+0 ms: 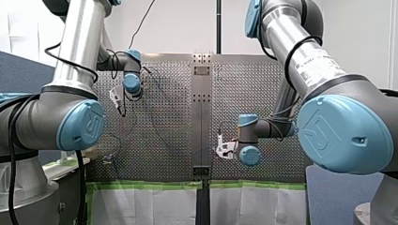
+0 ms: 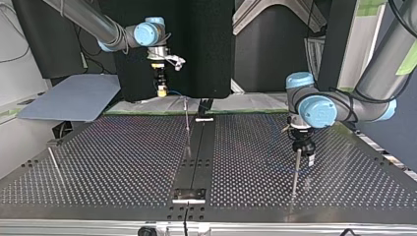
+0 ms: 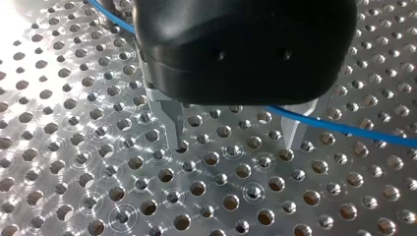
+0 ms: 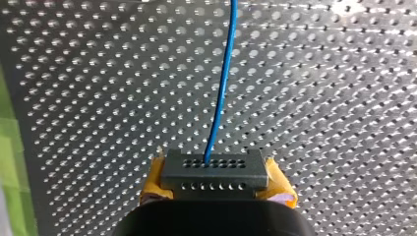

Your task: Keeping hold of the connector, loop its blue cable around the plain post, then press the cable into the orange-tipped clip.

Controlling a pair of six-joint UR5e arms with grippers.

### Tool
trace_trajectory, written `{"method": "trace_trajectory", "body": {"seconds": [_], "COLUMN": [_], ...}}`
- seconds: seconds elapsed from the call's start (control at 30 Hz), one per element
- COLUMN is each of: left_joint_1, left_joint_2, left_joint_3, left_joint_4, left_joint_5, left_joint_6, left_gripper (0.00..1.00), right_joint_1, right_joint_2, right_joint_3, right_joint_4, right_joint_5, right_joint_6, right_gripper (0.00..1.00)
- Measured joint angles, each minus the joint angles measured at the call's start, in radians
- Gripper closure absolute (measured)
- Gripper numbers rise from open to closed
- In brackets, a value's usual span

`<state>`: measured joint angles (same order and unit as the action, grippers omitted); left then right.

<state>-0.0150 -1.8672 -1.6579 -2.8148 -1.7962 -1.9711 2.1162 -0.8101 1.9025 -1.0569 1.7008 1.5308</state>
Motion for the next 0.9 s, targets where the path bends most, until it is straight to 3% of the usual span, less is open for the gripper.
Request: {"method": "trace_trajectory", "body": {"seconds": [0.47,0.9], "left_joint_1": [-0.002,0.015], "left_joint_2": [0.0,0.013], "left_joint_3": [0.0,-0.004], "left_joint_4": [-0.019,-0.084], "left_joint_5": [-0.001,-0.019], "left_joint_6": [-0.01,-0.116], "left_gripper": [0.0,0.0], "right_joint_1": [-0.006,-0.006], "right_joint_2": [0.056,0.061], "right_joint_3": [0.013,0.013], "right_joint_4": [-0.007,-0.011], "right_joint_5": [0.015,0.014], "right_joint_6": [0.004,0.005], "right_gripper": [1.0,1.0]}}
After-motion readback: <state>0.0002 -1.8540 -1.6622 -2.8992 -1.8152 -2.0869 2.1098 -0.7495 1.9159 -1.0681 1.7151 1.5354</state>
